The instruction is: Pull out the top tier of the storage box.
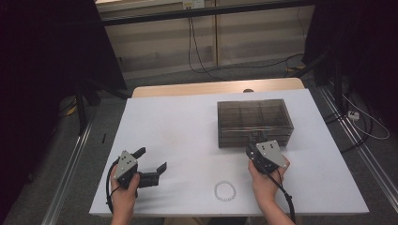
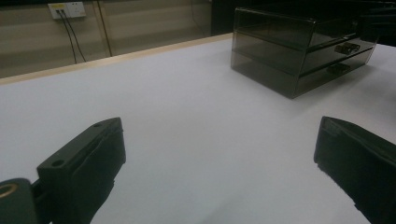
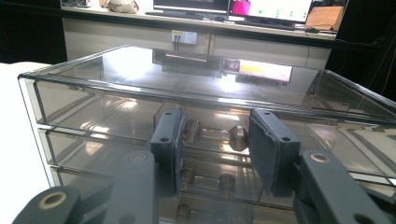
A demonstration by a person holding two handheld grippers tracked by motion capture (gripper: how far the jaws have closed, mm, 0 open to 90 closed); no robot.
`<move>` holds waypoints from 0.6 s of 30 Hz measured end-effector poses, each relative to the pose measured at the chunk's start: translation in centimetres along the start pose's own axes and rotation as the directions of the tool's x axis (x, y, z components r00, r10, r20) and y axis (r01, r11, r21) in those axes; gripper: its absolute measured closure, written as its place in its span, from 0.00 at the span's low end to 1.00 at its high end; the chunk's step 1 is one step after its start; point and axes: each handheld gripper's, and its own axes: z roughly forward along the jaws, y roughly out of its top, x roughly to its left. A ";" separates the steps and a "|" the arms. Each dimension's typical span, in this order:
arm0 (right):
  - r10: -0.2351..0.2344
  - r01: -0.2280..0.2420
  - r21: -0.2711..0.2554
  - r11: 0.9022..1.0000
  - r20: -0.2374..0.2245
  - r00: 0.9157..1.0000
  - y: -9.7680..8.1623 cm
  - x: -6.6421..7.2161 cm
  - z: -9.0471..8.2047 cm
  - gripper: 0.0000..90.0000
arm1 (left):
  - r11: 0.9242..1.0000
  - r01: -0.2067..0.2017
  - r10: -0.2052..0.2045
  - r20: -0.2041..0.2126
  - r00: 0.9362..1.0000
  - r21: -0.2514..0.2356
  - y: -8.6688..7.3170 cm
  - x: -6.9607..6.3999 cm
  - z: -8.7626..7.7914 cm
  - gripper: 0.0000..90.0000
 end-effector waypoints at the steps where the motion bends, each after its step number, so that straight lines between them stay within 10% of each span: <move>1: -0.003 0.003 -0.001 1.000 0.002 1.000 0.0 0.0 0.0 0.63 | 1.000 -0.001 0.001 0.001 1.000 0.000 0.0 0.0 0.0 0.03; 18: 0.037 -0.038 0.034 0.999 0.015 0.999 -0.7 0.2 0.4 0.62 | 1.000 0.000 0.000 0.000 1.000 0.003 0.0 0.0 0.0 0.03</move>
